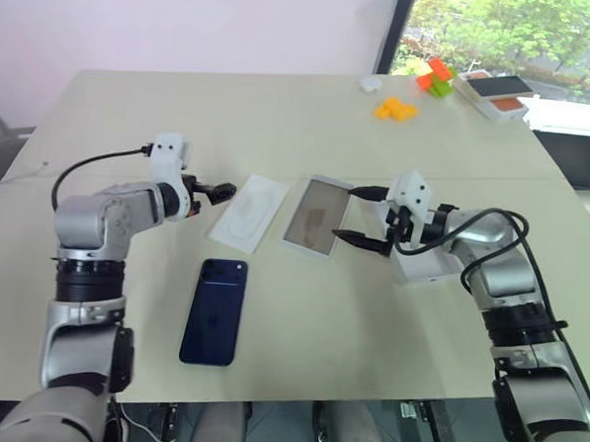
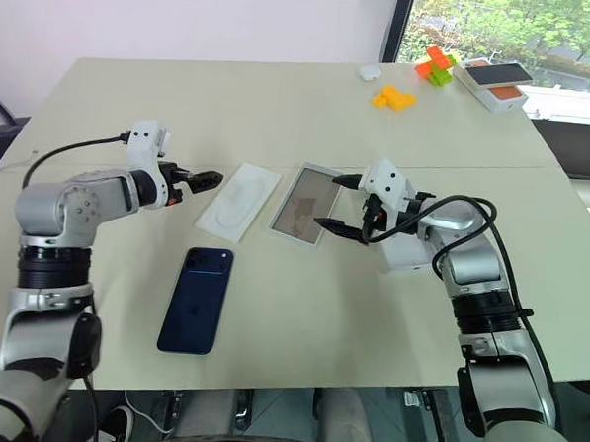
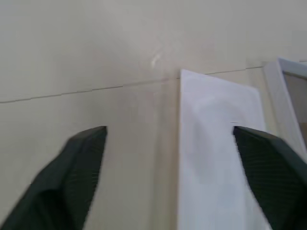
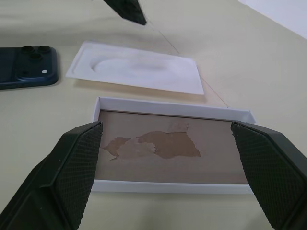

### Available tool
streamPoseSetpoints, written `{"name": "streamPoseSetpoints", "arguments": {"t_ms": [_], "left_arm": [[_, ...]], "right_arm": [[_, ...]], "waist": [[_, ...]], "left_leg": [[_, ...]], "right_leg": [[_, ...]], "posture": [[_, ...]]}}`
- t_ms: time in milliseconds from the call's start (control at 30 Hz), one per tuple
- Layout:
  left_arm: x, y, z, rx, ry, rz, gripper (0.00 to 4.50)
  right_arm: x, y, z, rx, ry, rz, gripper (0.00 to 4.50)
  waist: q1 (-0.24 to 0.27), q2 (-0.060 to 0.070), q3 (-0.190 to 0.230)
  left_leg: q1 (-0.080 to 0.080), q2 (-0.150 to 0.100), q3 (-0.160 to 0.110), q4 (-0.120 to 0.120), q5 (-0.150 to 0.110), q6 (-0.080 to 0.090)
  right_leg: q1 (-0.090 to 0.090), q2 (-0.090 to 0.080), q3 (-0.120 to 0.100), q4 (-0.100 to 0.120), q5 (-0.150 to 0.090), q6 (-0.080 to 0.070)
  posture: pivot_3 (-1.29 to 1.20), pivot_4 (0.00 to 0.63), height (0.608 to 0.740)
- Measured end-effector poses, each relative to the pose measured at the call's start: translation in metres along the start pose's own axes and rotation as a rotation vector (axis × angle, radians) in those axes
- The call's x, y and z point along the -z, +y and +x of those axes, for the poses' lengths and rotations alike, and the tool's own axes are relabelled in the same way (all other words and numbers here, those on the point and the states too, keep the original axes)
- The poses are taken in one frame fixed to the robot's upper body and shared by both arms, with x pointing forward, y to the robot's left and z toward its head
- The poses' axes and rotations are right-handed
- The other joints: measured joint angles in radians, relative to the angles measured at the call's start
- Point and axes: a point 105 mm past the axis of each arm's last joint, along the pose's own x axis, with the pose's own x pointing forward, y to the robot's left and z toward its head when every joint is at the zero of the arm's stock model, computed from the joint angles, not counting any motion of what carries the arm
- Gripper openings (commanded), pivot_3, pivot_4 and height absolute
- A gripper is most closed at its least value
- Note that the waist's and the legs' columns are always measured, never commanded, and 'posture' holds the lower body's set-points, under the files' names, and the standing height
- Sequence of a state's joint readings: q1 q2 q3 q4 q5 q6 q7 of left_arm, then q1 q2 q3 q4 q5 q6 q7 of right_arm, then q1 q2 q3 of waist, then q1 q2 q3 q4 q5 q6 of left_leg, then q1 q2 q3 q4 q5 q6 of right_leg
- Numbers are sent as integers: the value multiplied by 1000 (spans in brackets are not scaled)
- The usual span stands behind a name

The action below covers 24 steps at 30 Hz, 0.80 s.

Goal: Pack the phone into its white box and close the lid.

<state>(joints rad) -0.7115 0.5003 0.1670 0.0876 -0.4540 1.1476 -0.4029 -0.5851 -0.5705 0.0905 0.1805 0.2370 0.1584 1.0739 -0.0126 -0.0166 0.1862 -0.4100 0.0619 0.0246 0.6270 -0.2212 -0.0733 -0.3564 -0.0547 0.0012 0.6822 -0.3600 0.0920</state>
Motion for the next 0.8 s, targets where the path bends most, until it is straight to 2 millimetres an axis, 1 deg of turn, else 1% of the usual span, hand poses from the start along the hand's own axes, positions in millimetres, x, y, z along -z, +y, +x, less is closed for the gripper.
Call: {"name": "streamPoseSetpoints", "arguments": {"t_ms": [67, 167, 333, 467, 533, 567, 800], "left_arm": [[8, 0, 4, 25, 40, -12, 4482], [27, -3, 13, 77, 122, -36, 4482], [25, -11, 20, 130, 142, -26, 4482], [22, -13, 24, 145, 150, -33, 4482], [22, -14, 27, 147, 164, -27, 3975], [21, -14, 28, 146, 170, -19, 3647], [29, -15, 31, 150, 207, -7, 110]], "right_arm": [[0, 0, 1, 0, -3, 1, 4500], [0, 0, 2, 3, -5, 2, 4500], [-1, 0, 2, 5, -5, 1, 4500], [-1, 0, 2, 9, -6, 1, 4500], [-1, -1, 2, 13, -5, 2, 4500], [-1, -1, 2, 13, -6, 1, 4500], [-3, -1, 2, 21, -10, -6, 4500]], "waist": [[3, 0, 0], [0, 0, 0], [1, -1, 0], [0, -1, 0], [1, -1, 0], [1, -1, 0], [0, -1, 0]], "left_leg": [[0, 0, 0, 1, -1, 1], [0, 0, 0, 1, -1, 2], [0, 0, 0, 0, -1, 2], [0, 0, 0, 1, -1, 2], [0, 0, 0, 1, -1, 2], [0, 0, 0, 1, -1, 2], [0, 0, 0, 1, -1, 2]], "right_leg": [[0, 0, 0, 0, 0, 0], [0, 0, 0, 0, 0, 0], [0, 0, 0, 0, 0, 0], [0, 0, 0, 0, 0, 0], [0, 0, 0, 1, 0, 0], [0, 0, 0, 1, 0, 0], [0, 0, 0, 1, 0, 0]], "posture": [[0, 150, 740], [0, 150, 740], [0, 150, 740], [0, 150, 740], [0, 150, 740], [0, 150, 740], [0, 150, 740]]}}
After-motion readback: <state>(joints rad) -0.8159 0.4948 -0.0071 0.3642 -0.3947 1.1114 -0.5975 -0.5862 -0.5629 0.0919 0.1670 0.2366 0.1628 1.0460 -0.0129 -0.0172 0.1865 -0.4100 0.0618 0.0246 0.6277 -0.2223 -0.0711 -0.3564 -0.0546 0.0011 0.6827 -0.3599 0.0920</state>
